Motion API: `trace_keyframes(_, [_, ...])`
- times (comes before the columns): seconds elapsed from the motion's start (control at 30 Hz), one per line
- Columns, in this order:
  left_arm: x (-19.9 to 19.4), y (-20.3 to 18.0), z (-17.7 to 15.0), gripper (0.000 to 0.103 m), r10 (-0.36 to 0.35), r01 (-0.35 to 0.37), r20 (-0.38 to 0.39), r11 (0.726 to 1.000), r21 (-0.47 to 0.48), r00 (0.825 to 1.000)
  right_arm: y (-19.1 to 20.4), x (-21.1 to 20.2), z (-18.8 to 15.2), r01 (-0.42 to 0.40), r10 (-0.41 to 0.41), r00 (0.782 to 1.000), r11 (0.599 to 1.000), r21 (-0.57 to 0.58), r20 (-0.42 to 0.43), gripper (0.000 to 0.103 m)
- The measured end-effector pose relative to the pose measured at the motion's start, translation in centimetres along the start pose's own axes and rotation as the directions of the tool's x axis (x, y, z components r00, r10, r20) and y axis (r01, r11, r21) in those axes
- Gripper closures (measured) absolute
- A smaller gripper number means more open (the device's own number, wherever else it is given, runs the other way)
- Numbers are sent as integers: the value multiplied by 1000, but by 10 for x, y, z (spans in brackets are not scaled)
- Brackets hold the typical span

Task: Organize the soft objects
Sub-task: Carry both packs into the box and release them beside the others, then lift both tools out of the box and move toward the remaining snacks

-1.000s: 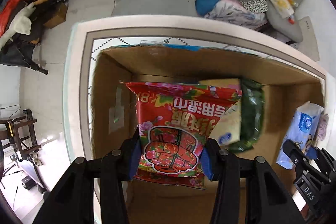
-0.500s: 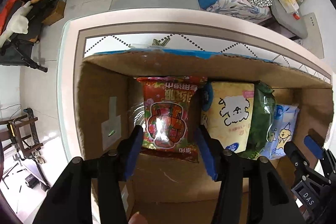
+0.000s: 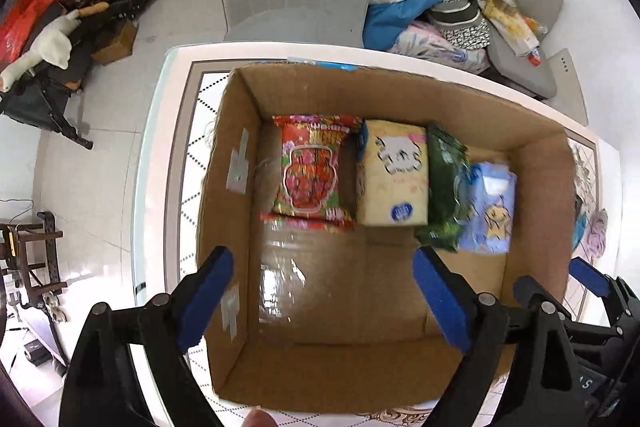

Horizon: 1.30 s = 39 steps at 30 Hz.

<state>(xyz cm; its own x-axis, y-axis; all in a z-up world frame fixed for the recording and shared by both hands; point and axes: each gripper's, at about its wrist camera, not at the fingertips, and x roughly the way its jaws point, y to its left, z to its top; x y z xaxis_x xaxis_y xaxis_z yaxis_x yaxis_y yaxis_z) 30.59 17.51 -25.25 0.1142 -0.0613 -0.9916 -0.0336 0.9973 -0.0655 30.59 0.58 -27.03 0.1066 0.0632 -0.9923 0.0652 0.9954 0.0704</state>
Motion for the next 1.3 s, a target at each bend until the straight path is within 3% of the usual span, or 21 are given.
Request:
trace_keyframes(0.07, [-11,-1,-14,3,-10,10,24,1000,1,1000,1,-6,-10,-13,13,1000,1000,-1,0,0])
trace_keyframes(0.3, [-49,-5,-50,3,-46,47,83,999,-4,996,1,-43,-45,-24,24,998,1000,-17,57,0])
trace_keyframes(0.43, [-76,-8,-70,0,-31,28,127,999,24,991,-2,-70,-63,-22,25,996,999,-28,89,0])
trace_keyframes(0.83, [-163,-18,-123,0,-43,36,282,999,31,959,-9,-156,-126,-54,64,978,997,-57,200,0])
trace_keyframes(1.07, [-194,-16,-147,0,-41,35,308,999,25,951,-14,-195,-153,-79,90,966,995,-55,241,0])
trace_keyframes(1.3, [-203,-22,-157,0,-42,41,302,999,9,952,-18,-218,-160,-126,142,952,989,-73,271,0])
